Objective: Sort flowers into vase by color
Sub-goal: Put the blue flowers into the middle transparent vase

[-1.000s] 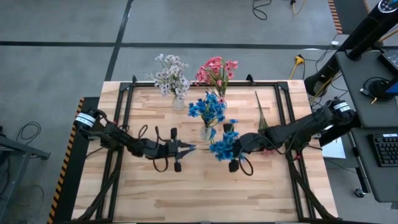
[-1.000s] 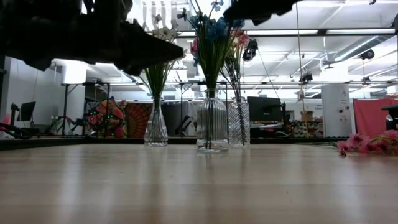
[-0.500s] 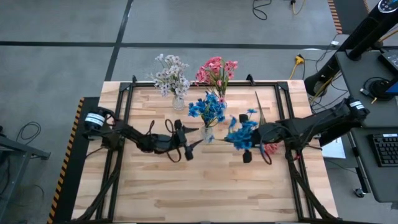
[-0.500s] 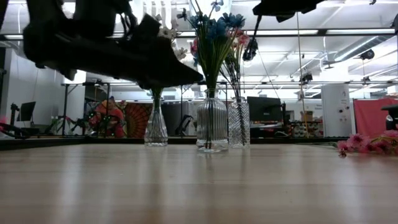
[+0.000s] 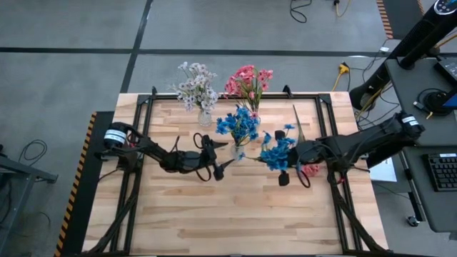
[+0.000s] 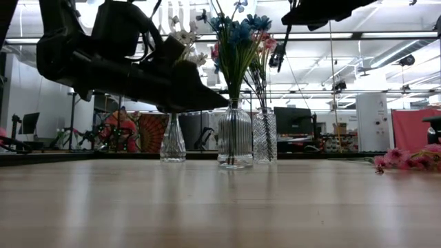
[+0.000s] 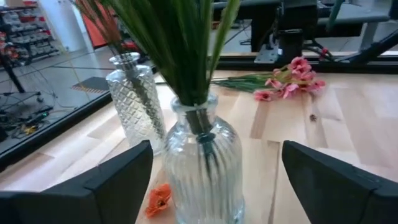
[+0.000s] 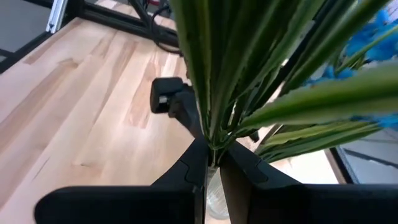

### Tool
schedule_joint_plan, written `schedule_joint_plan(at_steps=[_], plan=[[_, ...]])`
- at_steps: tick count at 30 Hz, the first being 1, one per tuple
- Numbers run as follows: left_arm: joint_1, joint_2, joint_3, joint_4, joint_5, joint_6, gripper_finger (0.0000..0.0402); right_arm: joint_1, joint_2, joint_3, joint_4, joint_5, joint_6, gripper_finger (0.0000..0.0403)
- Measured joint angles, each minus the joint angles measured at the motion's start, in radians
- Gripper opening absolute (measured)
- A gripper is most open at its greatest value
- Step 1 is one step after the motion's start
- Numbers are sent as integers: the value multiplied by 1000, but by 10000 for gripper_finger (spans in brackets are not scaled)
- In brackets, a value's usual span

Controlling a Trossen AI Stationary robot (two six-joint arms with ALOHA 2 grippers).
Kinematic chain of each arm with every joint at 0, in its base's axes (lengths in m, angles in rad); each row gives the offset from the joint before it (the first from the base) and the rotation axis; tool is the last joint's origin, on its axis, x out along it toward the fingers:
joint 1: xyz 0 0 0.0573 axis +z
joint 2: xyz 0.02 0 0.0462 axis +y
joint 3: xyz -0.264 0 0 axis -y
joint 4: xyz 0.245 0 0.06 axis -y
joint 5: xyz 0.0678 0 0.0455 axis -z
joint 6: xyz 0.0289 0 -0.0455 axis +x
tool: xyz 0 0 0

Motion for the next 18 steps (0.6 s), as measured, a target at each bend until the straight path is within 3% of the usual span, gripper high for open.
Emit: schedule_joint_plan(at_steps=[5, 10, 13, 18], plan=[[0, 0, 0, 0, 41, -23, 351, 0, 26, 0, -3, 0, 13, 22], [12, 0, 0, -2, 63, -67, 394, 0, 38, 0, -1, 0, 13, 22], [14, 0, 0, -11, 20, -60, 387, 0, 38, 0, 2, 0, 15, 22], [12, 0, 0, -11, 32, -59, 370, 0, 38, 0, 2, 0, 25, 22]])
